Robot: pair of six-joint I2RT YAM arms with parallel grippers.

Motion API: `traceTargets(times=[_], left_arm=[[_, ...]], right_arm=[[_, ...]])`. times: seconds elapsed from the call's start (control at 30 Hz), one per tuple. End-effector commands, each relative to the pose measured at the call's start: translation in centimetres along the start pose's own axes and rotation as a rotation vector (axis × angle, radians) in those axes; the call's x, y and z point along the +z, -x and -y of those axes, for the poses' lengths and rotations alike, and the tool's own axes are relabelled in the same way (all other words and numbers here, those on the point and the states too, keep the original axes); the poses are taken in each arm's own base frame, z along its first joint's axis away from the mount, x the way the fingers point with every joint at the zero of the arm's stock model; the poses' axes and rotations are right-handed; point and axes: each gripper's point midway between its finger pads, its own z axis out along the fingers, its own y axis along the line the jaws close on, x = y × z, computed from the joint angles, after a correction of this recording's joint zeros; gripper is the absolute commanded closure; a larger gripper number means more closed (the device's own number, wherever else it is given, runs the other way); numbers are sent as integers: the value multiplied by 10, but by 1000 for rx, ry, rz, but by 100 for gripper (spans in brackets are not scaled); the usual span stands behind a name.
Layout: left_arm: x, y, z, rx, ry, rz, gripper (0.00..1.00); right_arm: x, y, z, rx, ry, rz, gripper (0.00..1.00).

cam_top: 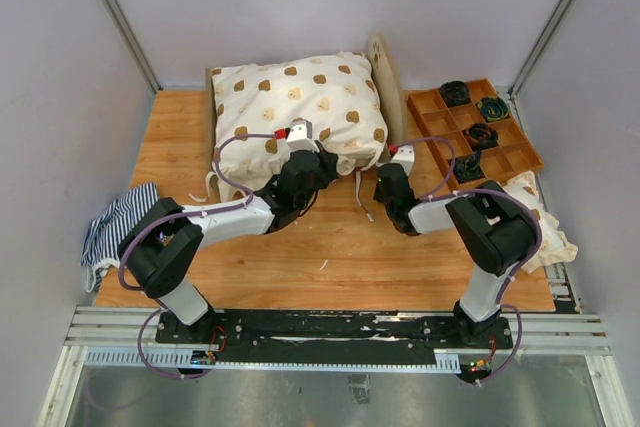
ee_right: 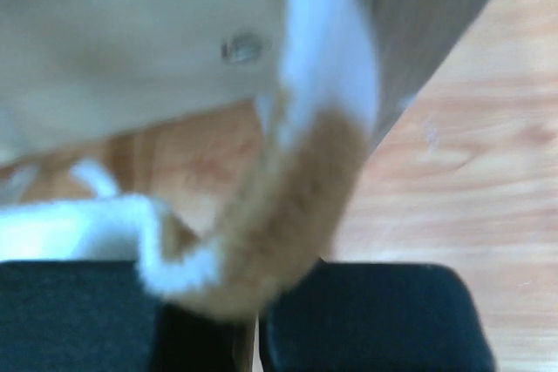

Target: Set up the pet bed

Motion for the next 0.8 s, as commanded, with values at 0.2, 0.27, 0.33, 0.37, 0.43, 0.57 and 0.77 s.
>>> traceTargets(times=[0.2,0.27,0.33,0.37,0.43,0.57,0.77], left_arm=[[8,12,14,-67,-34,23,100],[9,11,14,-72,-34,21,100],[10,10,14,-74,-34,16,100],[10,10,12,-75,-33,15,100],[11,9,11,-75,-33,11,100],[10,10,9,-80,-33,11,100],[10,16,11,-93,-43,17,100]], right_arm=[[-21,-9,-13,455,276,-42,79],[-16,1,-4,480,232,6,73],[-12,10,6,510,183,71,68],[-11,16,10,523,172,114,66],[-10,30,11,519,185,195,62],[-8,47,12,539,205,313,60],[8,44,19,509,130,344,55]])
